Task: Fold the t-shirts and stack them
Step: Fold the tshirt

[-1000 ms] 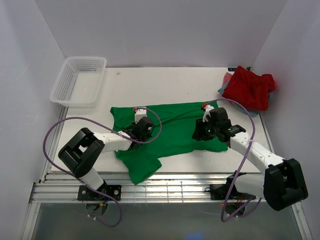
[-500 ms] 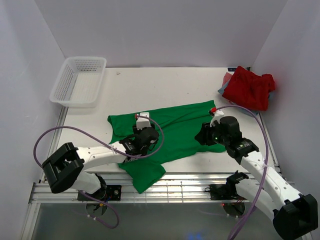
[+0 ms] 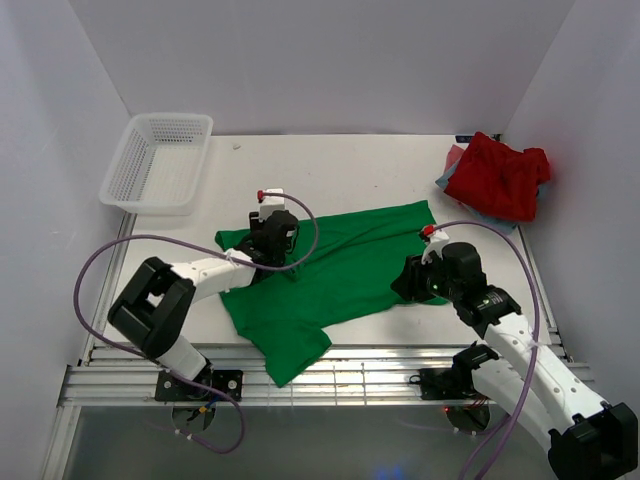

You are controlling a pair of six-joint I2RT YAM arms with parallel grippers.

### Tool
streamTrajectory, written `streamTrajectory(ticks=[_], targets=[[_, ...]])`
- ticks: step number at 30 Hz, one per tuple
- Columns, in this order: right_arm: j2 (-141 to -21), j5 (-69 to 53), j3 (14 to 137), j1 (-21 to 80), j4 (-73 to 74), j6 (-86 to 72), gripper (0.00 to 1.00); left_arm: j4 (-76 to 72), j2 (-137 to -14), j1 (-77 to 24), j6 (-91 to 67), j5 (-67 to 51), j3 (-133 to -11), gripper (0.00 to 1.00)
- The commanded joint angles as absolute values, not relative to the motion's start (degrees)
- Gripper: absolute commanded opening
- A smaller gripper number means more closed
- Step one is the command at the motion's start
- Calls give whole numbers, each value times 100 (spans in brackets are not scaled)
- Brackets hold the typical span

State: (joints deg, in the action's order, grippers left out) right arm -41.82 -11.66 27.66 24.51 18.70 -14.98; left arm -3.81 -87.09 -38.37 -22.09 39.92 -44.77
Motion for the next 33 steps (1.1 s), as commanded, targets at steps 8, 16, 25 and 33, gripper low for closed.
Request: streamTrajectory(ticks=[8, 16, 25, 33], targets=[[-4719, -1292, 2997, 2549, 1600, -1204, 47, -1002, -10028, -3463, -1371, 3437, -5484, 58], [-4948, -1353, 2900, 2566, 1459, -1151, 47, -1002, -10222, -3428, -1388, 3665, -5477, 58], [-4974, -1318, 2892, 2575, 1433, -1143, 47, -1002, -9765, -3419, -1538, 3797, -5028, 58], [-4896, -1248, 2892, 2584, 1477, -1151, 47, -809, -9966, -3419, -1766, 3718, -5019, 40]])
